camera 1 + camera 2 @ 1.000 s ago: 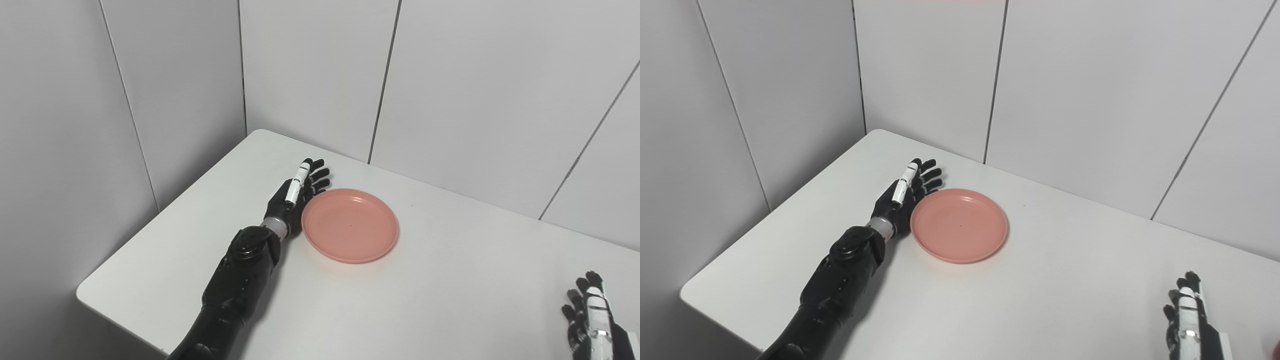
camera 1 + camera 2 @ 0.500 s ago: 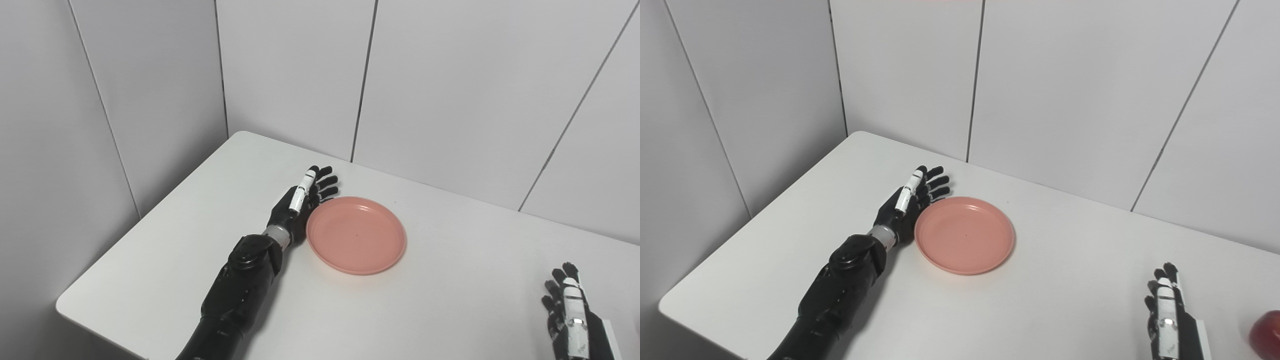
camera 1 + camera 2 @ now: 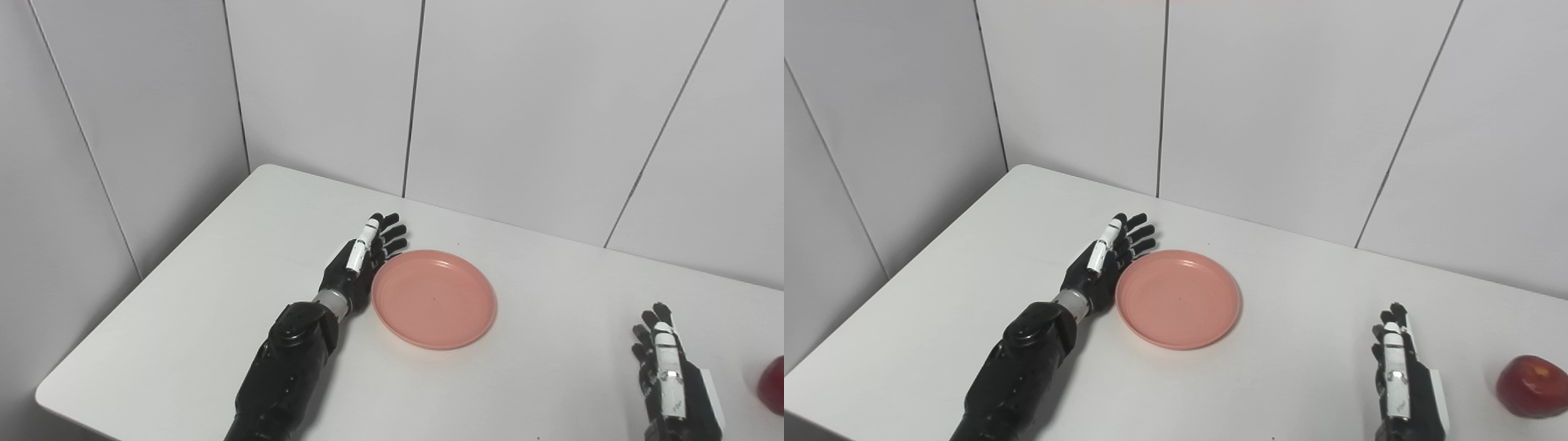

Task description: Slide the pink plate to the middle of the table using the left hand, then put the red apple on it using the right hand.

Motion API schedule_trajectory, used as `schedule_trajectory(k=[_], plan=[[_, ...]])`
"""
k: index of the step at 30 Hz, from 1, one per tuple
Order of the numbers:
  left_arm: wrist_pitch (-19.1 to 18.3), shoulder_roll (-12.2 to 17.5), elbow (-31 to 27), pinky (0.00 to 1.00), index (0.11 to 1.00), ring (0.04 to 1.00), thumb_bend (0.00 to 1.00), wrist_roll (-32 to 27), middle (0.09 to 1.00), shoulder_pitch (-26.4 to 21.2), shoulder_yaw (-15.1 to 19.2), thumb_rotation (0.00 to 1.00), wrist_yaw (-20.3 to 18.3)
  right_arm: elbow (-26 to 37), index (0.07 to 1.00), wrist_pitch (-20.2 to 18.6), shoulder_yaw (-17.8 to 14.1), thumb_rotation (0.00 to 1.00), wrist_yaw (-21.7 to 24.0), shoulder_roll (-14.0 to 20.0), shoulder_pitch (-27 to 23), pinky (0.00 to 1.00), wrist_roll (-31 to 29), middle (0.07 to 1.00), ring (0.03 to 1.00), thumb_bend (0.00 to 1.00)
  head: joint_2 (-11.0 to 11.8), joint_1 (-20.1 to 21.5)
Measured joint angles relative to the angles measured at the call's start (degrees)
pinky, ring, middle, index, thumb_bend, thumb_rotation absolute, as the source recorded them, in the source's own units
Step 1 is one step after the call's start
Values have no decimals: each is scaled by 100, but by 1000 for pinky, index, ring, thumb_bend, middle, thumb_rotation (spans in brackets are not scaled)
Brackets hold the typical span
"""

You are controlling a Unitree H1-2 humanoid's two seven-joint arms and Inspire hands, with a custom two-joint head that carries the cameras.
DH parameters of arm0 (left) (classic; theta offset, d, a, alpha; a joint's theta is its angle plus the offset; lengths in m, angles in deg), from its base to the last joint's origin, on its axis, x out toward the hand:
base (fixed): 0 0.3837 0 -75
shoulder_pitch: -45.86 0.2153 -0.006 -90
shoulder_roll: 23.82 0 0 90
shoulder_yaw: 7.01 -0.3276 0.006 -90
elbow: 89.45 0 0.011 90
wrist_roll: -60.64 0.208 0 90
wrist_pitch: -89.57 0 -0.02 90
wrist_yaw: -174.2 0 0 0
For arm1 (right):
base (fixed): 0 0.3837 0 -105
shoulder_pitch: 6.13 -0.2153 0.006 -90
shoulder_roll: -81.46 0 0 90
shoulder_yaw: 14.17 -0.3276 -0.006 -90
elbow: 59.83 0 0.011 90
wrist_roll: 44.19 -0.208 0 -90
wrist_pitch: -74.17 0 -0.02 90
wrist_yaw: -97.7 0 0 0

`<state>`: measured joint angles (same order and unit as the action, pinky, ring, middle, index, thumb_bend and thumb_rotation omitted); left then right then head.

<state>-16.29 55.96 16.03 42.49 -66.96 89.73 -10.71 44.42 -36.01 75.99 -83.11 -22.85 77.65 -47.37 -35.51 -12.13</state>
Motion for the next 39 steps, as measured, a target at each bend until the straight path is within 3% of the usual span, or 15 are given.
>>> schedule_trajectory(k=[19,24,39], plan=[[-590,-498,-666,904,891,911,351,227,912,213,-299,1000,211,97,973,-22,60,1000,-36,-106,-13,1000,221,967,956,218,-352,527],[-728,-689,-964,890,890,908,357,357,909,380,-496,1000,288,253,969,-222,100,1000,-38,-168,-22,1000,272,960,952,222,-457,712],[-1052,-988,-1534,890,890,904,379,494,907,711,-972,1000,402,254,966,-302,158,1000,-135,-299,-167,996,517,959,957,259,-747,1388]])
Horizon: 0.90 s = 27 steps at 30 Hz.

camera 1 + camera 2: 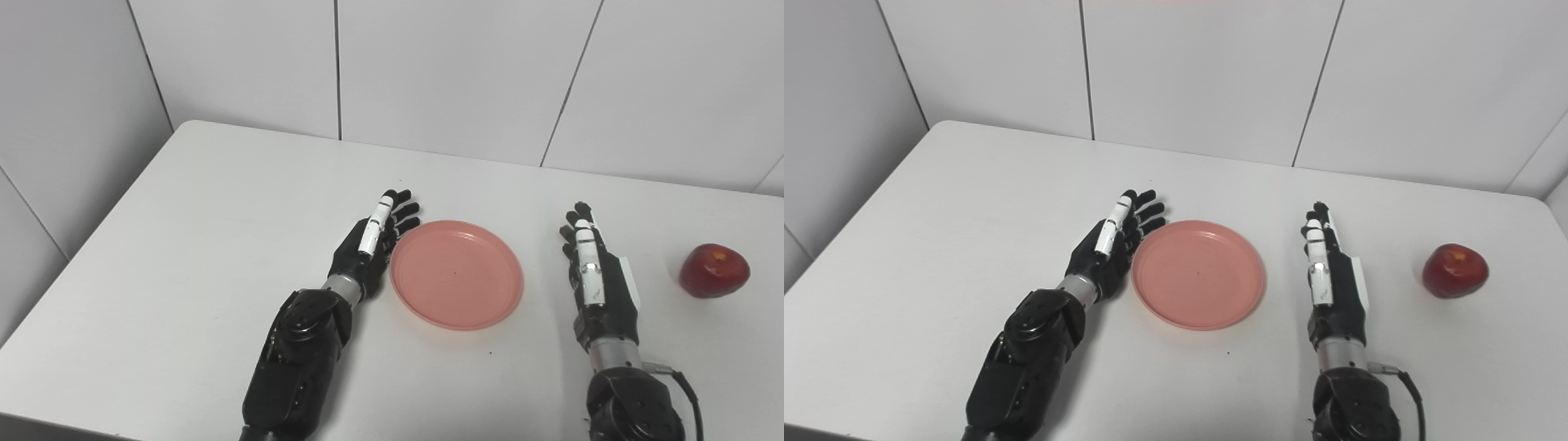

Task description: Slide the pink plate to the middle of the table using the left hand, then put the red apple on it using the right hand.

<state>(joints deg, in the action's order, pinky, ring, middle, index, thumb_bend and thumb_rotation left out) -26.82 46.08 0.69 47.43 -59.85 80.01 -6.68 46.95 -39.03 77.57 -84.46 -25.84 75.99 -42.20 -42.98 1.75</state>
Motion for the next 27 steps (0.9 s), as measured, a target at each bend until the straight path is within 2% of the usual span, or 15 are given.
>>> schedule_trajectory(k=[11,27], plan=[[-68,108,-350,912,906,921,380,-295,923,225,-324,1000,-68,-3,959,-35,110,1000,-30,-27,-97,982,229,947,944,289,-97,466],[-68,223,-376,919,904,917,385,-546,918,309,-197,1000,-53,-55,954,-35,103,1000,-85,-46,-187,988,333,944,941,305,-141,1020]])
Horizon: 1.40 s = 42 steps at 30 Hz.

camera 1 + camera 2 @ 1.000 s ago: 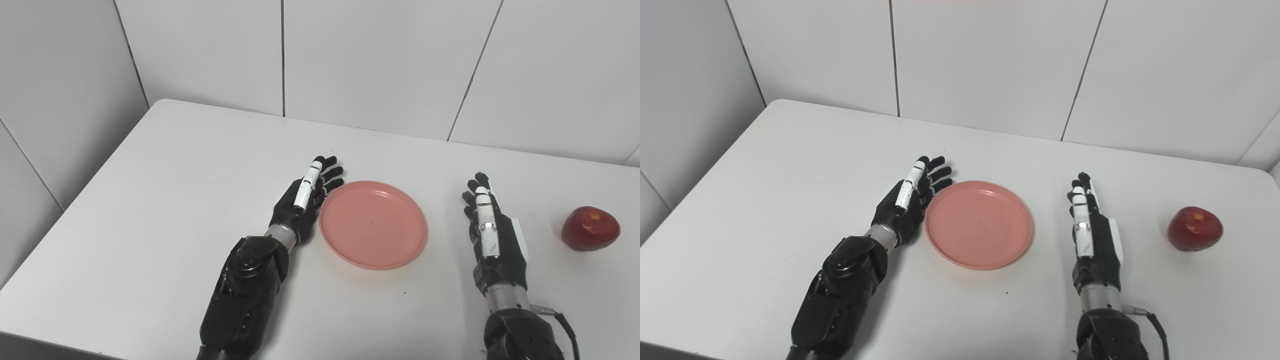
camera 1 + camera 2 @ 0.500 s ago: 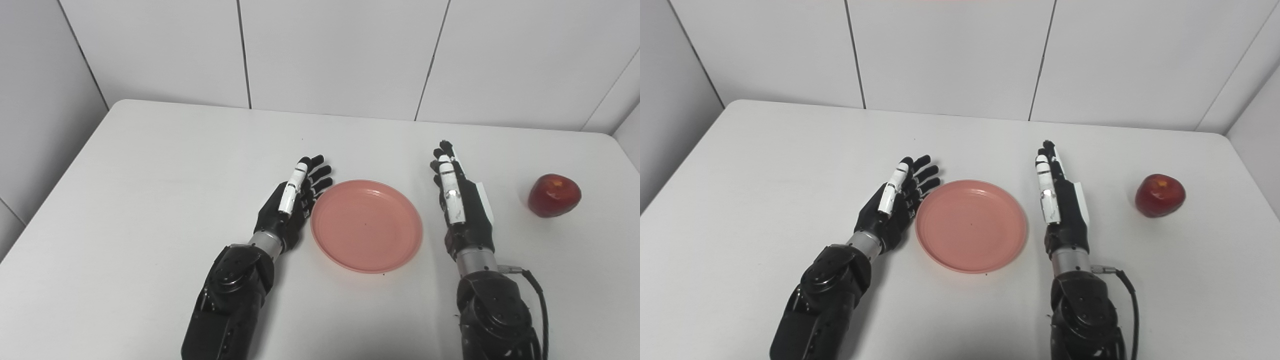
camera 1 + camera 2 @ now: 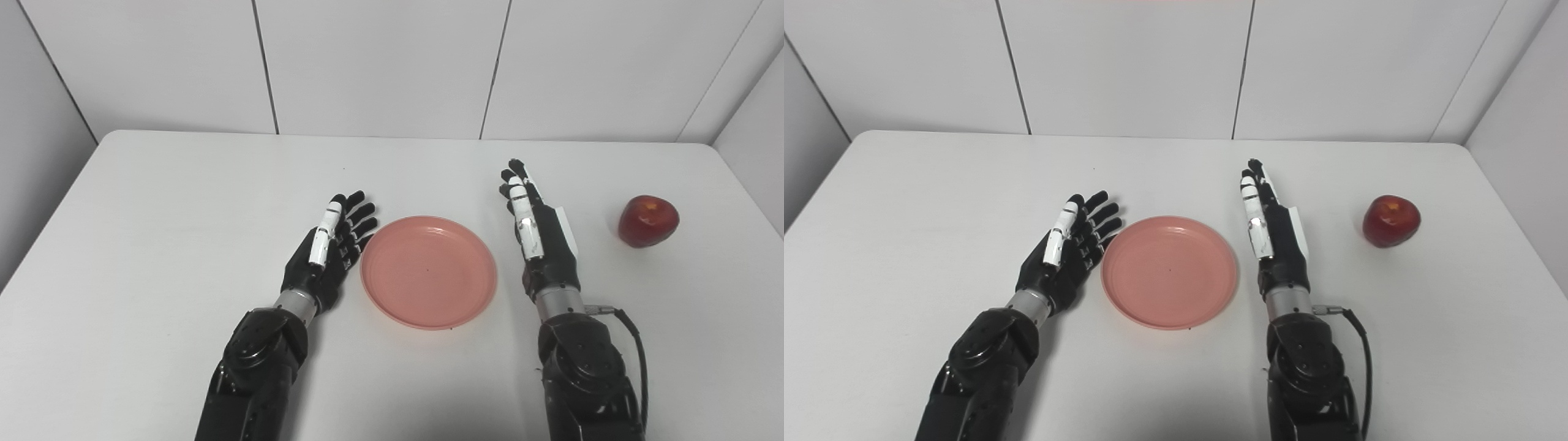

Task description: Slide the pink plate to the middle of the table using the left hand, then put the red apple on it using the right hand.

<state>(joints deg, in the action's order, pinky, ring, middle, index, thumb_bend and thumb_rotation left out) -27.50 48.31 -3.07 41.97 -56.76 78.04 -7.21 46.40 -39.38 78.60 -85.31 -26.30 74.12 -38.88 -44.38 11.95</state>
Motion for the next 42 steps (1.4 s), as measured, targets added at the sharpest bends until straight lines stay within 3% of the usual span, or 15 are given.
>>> schedule_trajectory(k=[17,26,28,39,42], plan=[[0,33,61,918,902,915,377,-6,919,-10,180,1000,-151,147,936,3,-75,1000,-62,-73,-96,934,285,927,920,352,97,413],[195,57,249,926,910,920,383,18,927,-44,326,1000,-420,509,918,-5,-85,1000,-190,-58,-173,913,706,907,905,362,272,888],[284,80,303,923,908,918,383,18,926,-48,373,1000,-482,618,919,-33,-106,1000,-206,13,-261,923,851,907,910,388,369,1141],[586,110,609,936,910,925,396,15,925,-113,556,1000,-732,1115,927,-289,-409,1000,-233,342,-502,861,1463,919,902,360,562,1477],[595,134,656,939,908,925,396,-14,924,-137,596,1000,-806,1281,940,-340,-518,936,-152,480,-560,869,1667,930,913,388,641,1591]])
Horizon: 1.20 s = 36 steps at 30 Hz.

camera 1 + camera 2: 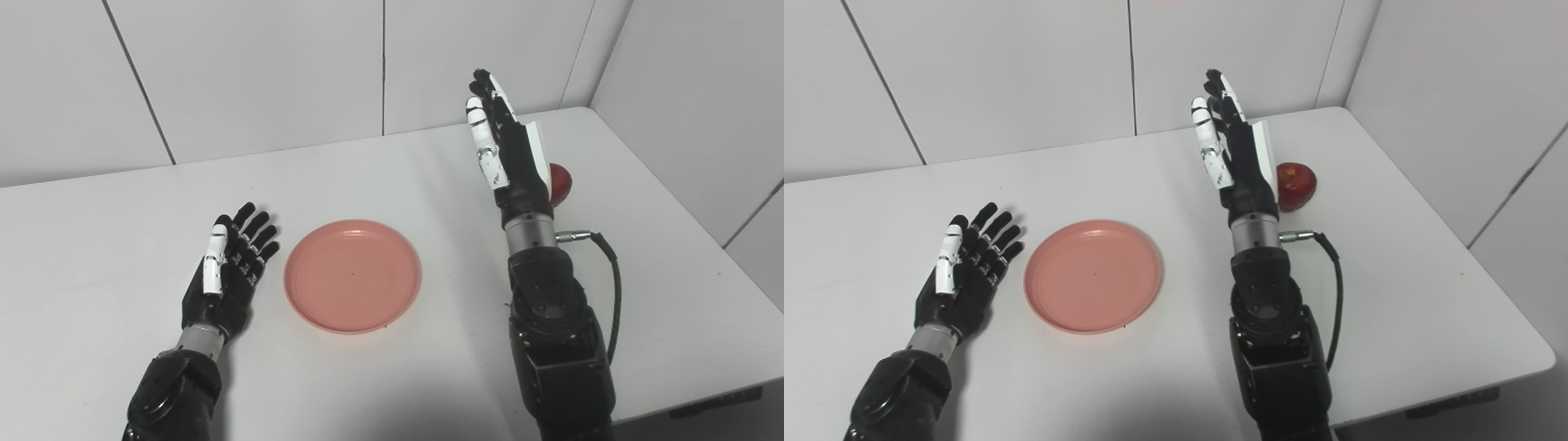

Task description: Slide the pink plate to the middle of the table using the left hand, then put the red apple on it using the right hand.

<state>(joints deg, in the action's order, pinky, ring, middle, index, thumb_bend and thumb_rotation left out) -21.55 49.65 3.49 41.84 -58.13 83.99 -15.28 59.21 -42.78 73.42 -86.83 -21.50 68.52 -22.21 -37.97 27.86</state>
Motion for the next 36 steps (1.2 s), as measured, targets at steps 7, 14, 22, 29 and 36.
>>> schedule_trajectory(k=[7,14,22,29,36], plan=[[151,49,141,950,914,931,398,-11,929,-36,42,1000,-121,175,916,-23,-291,776,348,435,-81,847,944,922,910,593,132,97],[295,60,288,949,918,933,389,-83,935,-70,75,1000,-234,153,910,-28,-695,601,383,512,-96,768,1356,870,841,779,255,150],[366,57,348,942,915,928,380,-94,931,-87,94,1000,-250,-62,929,-11,-943,481,114,887,-53,797,1379,879,862,891,290,176],[369,57,348,938,912,925,379,-92,929,-87,93,1000,-247,-265,939,19,-979,528,-36,1124,78,806,1592,895,879,991,273,246],[374,60,352,944,912,925,381,-93,927,-87,96,1000,-250,-641,960,18,-934,554,-73,1365,161,776,1982,925,885,1000,273,325]])
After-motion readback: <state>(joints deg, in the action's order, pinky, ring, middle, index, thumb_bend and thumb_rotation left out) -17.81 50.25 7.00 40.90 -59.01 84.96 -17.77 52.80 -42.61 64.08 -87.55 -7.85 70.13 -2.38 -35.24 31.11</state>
